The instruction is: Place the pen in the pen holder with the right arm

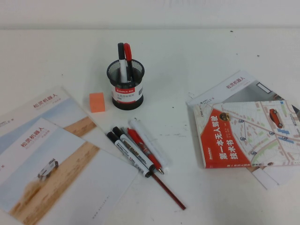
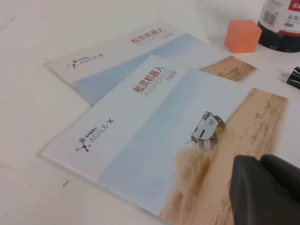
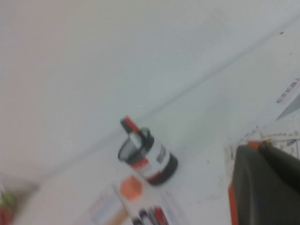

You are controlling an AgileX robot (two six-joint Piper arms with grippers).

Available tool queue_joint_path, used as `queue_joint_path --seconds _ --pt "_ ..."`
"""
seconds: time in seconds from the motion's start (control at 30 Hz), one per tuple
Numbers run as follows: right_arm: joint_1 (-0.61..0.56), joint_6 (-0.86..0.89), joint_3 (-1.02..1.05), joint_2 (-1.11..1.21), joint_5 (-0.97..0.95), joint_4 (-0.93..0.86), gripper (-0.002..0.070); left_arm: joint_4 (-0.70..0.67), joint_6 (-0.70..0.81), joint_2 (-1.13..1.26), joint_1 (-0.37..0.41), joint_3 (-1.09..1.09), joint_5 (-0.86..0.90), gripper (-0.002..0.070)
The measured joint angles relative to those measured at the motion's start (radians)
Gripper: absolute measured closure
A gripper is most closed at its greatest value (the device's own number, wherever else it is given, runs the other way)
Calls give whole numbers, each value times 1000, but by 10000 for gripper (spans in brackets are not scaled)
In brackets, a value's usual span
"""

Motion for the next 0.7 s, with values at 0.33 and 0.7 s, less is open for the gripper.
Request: queue_joint_path --seconds 0.33,0.7 --pt "0 -60 -389 565 327 -420 696 0 0 0 0 0 0 676" --pt "373 92 -999 1233 794 -908 696 0 0 0 0 0 0 676"
